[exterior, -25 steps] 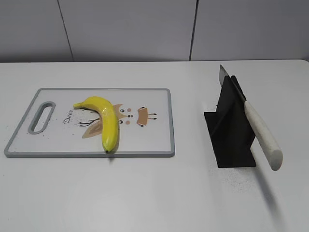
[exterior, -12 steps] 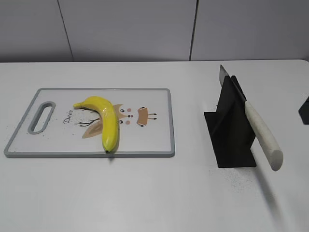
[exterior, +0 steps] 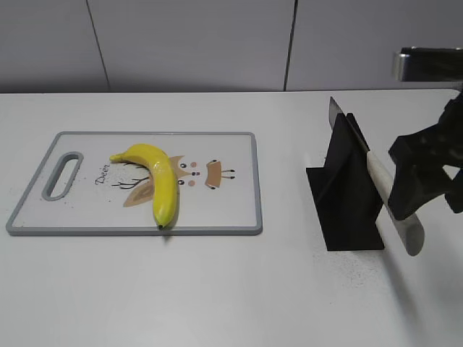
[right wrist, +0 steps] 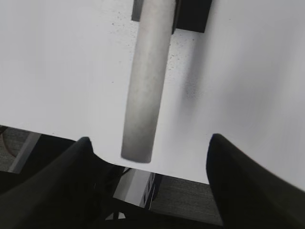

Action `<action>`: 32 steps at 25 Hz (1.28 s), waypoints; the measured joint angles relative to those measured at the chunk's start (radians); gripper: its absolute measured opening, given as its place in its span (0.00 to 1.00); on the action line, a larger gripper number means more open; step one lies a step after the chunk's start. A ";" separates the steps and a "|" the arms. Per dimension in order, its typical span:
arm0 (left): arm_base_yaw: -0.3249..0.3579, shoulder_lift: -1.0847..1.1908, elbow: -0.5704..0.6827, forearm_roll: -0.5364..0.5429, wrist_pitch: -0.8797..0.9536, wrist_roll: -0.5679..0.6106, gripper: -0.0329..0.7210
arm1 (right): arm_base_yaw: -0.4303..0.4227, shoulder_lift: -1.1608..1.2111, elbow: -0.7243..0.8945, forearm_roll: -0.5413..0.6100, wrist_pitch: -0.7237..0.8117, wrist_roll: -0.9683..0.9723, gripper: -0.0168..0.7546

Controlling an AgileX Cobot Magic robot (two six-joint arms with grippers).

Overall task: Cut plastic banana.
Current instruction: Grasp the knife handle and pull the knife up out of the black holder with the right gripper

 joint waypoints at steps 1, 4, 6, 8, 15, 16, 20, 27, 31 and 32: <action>0.000 0.000 0.000 0.000 0.000 0.000 0.82 | 0.001 0.019 0.000 -0.011 -0.010 0.009 0.74; 0.000 0.000 0.000 0.000 0.000 0.000 0.81 | 0.002 0.061 -0.001 -0.023 -0.049 0.019 0.73; 0.000 0.000 0.000 0.000 0.000 0.000 0.81 | 0.003 0.085 -0.002 -0.023 -0.065 0.019 0.73; 0.000 0.000 0.000 0.000 0.000 0.000 0.81 | 0.003 0.115 -0.003 -0.022 -0.069 0.019 0.71; 0.000 0.000 0.000 0.001 0.000 0.000 0.81 | 0.003 0.195 -0.003 -0.011 -0.099 0.021 0.64; 0.000 0.000 0.000 0.001 0.000 0.000 0.81 | 0.003 0.203 -0.003 -0.002 -0.099 0.021 0.62; 0.000 0.000 0.000 0.002 0.000 0.000 0.81 | 0.004 0.212 -0.003 0.019 -0.102 0.022 0.41; 0.000 0.000 0.000 0.004 0.000 0.000 0.81 | 0.002 0.212 -0.004 0.045 -0.099 0.044 0.24; 0.000 0.000 0.000 0.004 0.000 0.000 0.81 | 0.002 0.211 -0.019 0.046 -0.076 0.045 0.24; 0.000 0.000 0.000 0.004 0.000 0.000 0.81 | 0.002 0.209 -0.025 0.047 -0.070 0.046 0.24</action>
